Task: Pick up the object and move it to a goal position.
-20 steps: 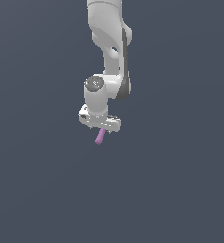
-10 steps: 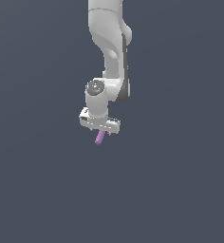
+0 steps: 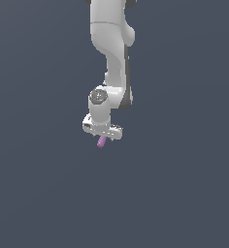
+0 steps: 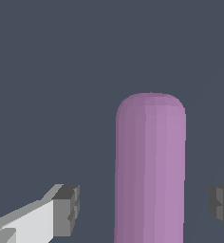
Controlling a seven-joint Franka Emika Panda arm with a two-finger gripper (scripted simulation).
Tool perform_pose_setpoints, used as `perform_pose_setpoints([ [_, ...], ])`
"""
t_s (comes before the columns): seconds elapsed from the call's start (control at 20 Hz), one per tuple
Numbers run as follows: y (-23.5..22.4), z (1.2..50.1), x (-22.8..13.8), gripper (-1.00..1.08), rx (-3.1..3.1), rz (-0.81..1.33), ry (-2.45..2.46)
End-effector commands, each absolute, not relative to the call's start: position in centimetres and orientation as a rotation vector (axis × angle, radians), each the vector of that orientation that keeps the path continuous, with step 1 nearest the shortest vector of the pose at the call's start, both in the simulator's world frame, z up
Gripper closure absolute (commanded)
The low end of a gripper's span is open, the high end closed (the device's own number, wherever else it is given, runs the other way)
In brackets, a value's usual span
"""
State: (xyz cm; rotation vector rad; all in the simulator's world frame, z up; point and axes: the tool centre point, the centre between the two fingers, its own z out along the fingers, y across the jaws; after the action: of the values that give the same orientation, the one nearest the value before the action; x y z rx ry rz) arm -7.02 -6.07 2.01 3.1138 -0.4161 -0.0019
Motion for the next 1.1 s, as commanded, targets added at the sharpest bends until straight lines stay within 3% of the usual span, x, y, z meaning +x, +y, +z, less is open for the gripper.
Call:
perform_pose_setpoints([
  [0.0,-6.1,1.9,-7.0,1.08,3.114,0.0,-0.416],
  [0.65,-6.1,2.0,-6.8,1.08,3.113,0.001,-0.418],
  [1.05,-4.7,2.5,-4.5,1.08,3.113,0.001,-0.418],
])
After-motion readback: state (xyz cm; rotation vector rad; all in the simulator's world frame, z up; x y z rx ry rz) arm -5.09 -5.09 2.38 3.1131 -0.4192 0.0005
